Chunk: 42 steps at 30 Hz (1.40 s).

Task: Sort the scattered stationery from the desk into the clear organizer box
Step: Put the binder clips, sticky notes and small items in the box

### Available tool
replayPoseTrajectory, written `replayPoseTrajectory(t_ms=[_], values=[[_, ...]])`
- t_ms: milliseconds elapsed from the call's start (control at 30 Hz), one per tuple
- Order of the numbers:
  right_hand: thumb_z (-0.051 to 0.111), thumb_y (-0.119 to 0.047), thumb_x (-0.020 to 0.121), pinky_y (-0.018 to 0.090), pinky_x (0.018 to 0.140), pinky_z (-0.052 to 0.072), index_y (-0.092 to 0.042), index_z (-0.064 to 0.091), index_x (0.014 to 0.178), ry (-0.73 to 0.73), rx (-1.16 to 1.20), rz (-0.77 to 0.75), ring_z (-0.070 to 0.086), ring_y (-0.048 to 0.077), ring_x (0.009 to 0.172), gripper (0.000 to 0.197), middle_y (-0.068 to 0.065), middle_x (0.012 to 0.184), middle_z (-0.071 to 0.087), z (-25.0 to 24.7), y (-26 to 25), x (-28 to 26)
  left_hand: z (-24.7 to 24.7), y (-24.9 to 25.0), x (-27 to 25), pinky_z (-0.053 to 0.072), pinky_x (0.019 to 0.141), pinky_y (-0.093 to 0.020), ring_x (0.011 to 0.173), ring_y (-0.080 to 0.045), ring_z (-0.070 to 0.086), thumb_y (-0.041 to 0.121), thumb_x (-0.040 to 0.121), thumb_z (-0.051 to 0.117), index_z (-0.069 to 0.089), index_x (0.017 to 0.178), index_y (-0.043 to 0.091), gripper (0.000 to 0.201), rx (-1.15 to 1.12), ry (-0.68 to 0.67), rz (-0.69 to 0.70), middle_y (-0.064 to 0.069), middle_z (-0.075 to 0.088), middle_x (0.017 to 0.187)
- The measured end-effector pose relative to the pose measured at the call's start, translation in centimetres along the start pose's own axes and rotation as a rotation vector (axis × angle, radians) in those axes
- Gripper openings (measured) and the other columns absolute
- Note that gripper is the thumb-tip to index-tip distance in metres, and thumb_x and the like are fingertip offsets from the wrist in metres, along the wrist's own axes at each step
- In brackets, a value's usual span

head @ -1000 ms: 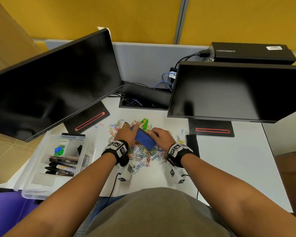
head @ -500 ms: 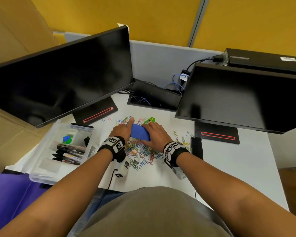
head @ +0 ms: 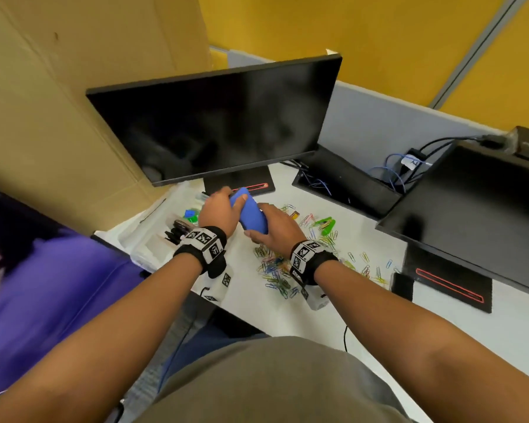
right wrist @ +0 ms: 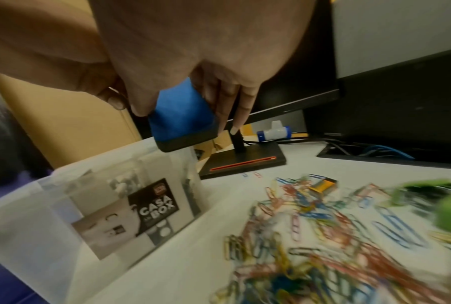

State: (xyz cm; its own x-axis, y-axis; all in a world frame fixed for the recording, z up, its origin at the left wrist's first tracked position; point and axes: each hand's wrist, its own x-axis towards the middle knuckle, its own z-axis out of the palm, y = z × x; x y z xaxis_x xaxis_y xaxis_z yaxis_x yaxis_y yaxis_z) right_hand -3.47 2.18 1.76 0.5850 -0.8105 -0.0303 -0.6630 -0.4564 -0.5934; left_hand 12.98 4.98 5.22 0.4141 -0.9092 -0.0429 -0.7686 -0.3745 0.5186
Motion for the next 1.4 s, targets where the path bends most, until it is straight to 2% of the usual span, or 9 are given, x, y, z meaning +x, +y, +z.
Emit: replayPoseTrajectory(t_ms=[100, 233, 367, 567, 767, 967, 1133, 1267, 1400], values=[[0.059, -0.058, 0.089, 0.03, 0.079, 0.046, -0.02, 0.044, 0.136, -0.073, 0.052, -0.059, 0.056, 0.018, 0.098, 0.062, 0.001, 0.123, 0.057, 1.3, -2.9, 1.8, -2.9, -2.1, -0.2, 0.049, 0.074, -0.036, 0.09, -0.028, 0.061, 0.049, 0.096, 0.051, 0.057, 0.114, 0.015, 0.038, -0.004, 0.077, -0.07, -0.01, 0.066, 0.102], [0.048, -0.053, 0.096, 0.036, 0.089, 0.049, -0.021, 0.043, 0.14, -0.144, 0.091, -0.13, 0.058, 0.02, 0.105, 0.055, 0.002, 0.131, 0.056, 3.1, -6.0, 3.2, -5.9, -5.3, -0.7, 0.049, 0.078, -0.038, 0.095, -0.031, 0.062, 0.046, 0.095, 0.053, 0.059, 0.114, 0.016, 0.036, -0.021, 0.128, -0.116, -0.011, 0.067, 0.106], [0.042, -0.043, 0.101, 0.034, 0.087, 0.048, -0.022, 0.045, 0.138, -0.15, 0.065, -0.173, 0.057, 0.017, 0.102, 0.043, 0.002, 0.122, 0.059, 4.9, -8.0, 3.9, -8.1, -8.6, -1.4, 0.048, 0.075, -0.038, 0.094, -0.034, 0.062, 0.046, 0.094, 0.054, 0.061, 0.111, 0.016, 0.035, 0.004, 0.152, -0.147, -0.012, 0.068, 0.104], [0.046, -0.033, 0.1, 0.033, 0.083, 0.049, -0.019, 0.05, 0.131, -0.114, -0.021, -0.113, 0.059, 0.022, 0.103, 0.033, 0.004, 0.12, 0.06, 7.5, -8.3, 4.5, -10.4, -12.1, -2.1, 0.045, 0.072, -0.036, 0.092, -0.035, 0.061, 0.043, 0.095, 0.054, 0.06, 0.11, 0.015, 0.032, 0.104, 0.108, -0.158, -0.014, 0.067, 0.101], [0.048, -0.029, 0.099, 0.03, 0.079, 0.049, -0.02, 0.056, 0.12, -0.067, -0.092, -0.113, 0.059, 0.02, 0.1, 0.024, 0.002, 0.117, 0.059, 8.3, -8.4, 5.1, -11.0, -13.9, -2.9, 0.043, 0.066, -0.033, 0.086, -0.032, 0.06, 0.043, 0.095, 0.053, 0.055, 0.109, 0.017, 0.029, 0.176, -0.023, -0.162, -0.012, 0.065, 0.096], [0.052, -0.023, 0.095, 0.039, 0.101, 0.04, -0.017, 0.058, 0.12, 0.05, -0.255, -0.175, 0.047, 0.024, 0.113, 0.026, 0.006, 0.119, 0.052, 9.4, -7.9, 4.8, -9.3, -14.5, -3.6, 0.047, 0.075, -0.034, 0.094, -0.03, 0.06, 0.037, 0.094, 0.057, 0.057, 0.108, 0.013, 0.028, 0.265, -0.186, -0.176, -0.012, 0.063, 0.104], [0.045, -0.026, 0.099, 0.046, 0.118, 0.02, -0.017, 0.047, 0.137, 0.022, -0.313, -0.233, 0.035, 0.03, 0.135, 0.04, 0.012, 0.141, 0.042, 10.1, -7.0, 4.4, -7.0, -15.8, -3.8, 0.046, 0.085, -0.035, 0.101, -0.028, 0.062, 0.037, 0.096, 0.052, 0.062, 0.117, 0.016, 0.031, 0.458, -0.288, -0.156, -0.009, 0.067, 0.111], [0.036, -0.032, 0.103, 0.047, 0.121, 0.009, -0.019, 0.037, 0.146, -0.029, -0.311, -0.24, 0.03, 0.03, 0.14, 0.046, 0.014, 0.146, 0.038, 10.9, -6.1, 3.8, -5.2, -15.7, -4.6, 0.041, 0.09, -0.035, 0.1, -0.025, 0.063, 0.034, 0.098, 0.048, 0.062, 0.111, 0.015, 0.027, 0.658, -0.32, -0.106, -0.006, 0.069, 0.105], [0.033, -0.035, 0.104, 0.046, 0.12, 0.007, -0.02, 0.034, 0.148, -0.023, -0.326, -0.24, 0.029, 0.03, 0.14, 0.047, 0.013, 0.148, 0.038, 11.1, -5.8, 3.6, -4.1, -15.4, -4.5, 0.032, 0.097, -0.036, 0.092, -0.019, 0.065, 0.026, 0.095, 0.05, 0.06, 0.109, 0.02, 0.018, 0.753, -0.379, -0.095, 0.001, 0.069, 0.095]])
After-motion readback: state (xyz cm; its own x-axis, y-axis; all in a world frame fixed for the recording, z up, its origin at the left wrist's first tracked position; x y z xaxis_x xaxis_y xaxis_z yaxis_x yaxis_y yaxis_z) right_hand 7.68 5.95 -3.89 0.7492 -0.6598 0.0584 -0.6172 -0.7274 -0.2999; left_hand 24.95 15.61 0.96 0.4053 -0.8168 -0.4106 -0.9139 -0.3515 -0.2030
